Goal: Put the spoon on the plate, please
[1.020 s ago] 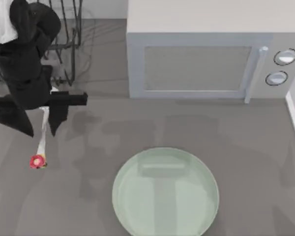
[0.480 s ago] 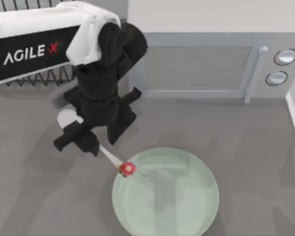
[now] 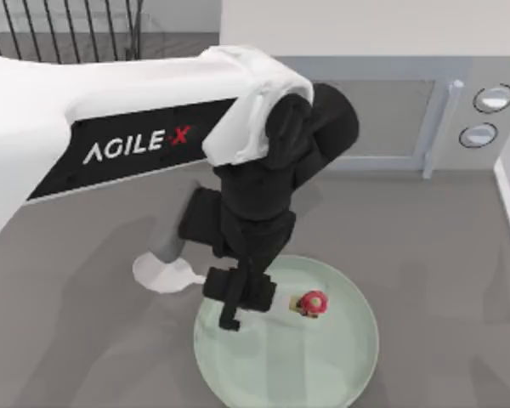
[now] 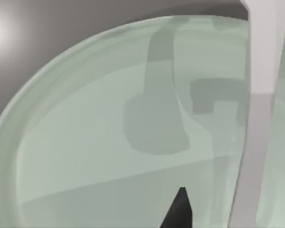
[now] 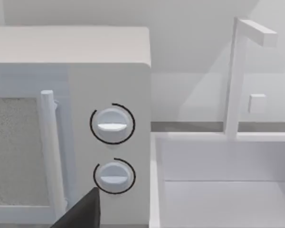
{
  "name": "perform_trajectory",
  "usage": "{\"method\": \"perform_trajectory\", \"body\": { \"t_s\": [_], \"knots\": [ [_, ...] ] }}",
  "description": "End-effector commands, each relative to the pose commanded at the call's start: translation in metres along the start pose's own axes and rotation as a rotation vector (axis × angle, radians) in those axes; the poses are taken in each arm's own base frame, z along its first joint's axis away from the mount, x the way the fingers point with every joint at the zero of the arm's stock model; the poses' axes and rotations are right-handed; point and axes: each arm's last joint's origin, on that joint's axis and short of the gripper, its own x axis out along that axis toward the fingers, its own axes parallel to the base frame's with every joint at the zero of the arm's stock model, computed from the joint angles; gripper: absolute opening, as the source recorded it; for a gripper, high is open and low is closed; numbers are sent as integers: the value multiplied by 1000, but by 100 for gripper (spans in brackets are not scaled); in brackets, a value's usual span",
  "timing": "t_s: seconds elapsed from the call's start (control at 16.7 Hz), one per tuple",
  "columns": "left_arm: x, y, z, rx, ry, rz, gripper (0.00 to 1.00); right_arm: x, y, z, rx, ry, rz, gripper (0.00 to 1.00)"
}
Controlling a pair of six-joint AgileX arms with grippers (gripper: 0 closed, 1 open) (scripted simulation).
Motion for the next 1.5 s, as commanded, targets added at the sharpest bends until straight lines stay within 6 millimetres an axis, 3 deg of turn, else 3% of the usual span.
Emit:
{"method": "perform_trajectory", "body": {
  "t_s": [0.42, 0.96, 1.5],
  "knots": [
    [-2, 19, -34, -236, 12, -27, 0, 0, 0, 0, 0, 0, 0, 100],
    [-3, 21, -34, -241, 12, -21, 0, 0, 0, 0, 0, 0, 0, 100],
    [-21, 48, -41, -153, 37, 7, 0, 0, 0, 0, 0, 0, 0, 100]
  ]
}}
